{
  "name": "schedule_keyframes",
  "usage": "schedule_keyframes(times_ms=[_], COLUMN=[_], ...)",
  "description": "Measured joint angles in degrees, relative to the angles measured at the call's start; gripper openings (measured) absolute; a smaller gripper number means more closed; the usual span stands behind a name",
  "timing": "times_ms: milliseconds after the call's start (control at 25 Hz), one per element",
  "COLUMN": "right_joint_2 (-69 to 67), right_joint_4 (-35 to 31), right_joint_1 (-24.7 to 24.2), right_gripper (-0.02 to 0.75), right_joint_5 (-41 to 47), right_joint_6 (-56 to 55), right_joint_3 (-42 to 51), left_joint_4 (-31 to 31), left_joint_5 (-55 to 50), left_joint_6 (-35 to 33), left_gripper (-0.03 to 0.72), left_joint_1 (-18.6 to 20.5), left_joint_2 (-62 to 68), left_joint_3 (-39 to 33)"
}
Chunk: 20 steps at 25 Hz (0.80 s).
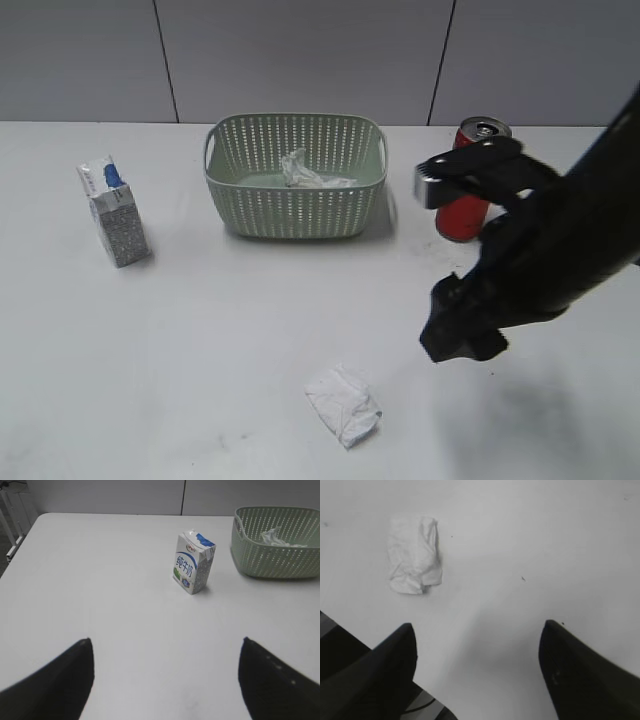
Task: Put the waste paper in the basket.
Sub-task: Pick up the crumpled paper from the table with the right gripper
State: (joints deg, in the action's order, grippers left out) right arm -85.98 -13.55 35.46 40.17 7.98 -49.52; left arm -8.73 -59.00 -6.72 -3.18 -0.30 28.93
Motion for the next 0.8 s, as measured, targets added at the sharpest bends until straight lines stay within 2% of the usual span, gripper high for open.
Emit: schedule_keyframes(times_ms=[160,360,560,800], right_joint_2=[-9.09,-17.99,-23.01,-26.20], right_joint_4=[2.89,3.36,6.22,9.71], right_joint_1=[6.67,11.87,15.17,15.89], right_gripper=[0.572,0.572,0.572,0.572], right_joint_5=[0.34,1.39,3.56,3.23], right_joint_6=[-2.49,-3.20,-6.52,-8.63], right_joint_3=[-6.48,-13.49,-15.53,-15.53], left_joint_4=[0.05,0.05,0.05,0.05], left_joint_5=[0.00,0.00,0.00,0.00], left_joint_6=[0.00,0.00,0.00,0.00], left_gripper=[0.688,0.685,0.685,0.675], left_joint_1=[0.00,0.00,0.00,0.00], left_joint_2=[0.00,0.00,0.00,0.00], left_joint_3=[0.00,0.00,0.00,0.00])
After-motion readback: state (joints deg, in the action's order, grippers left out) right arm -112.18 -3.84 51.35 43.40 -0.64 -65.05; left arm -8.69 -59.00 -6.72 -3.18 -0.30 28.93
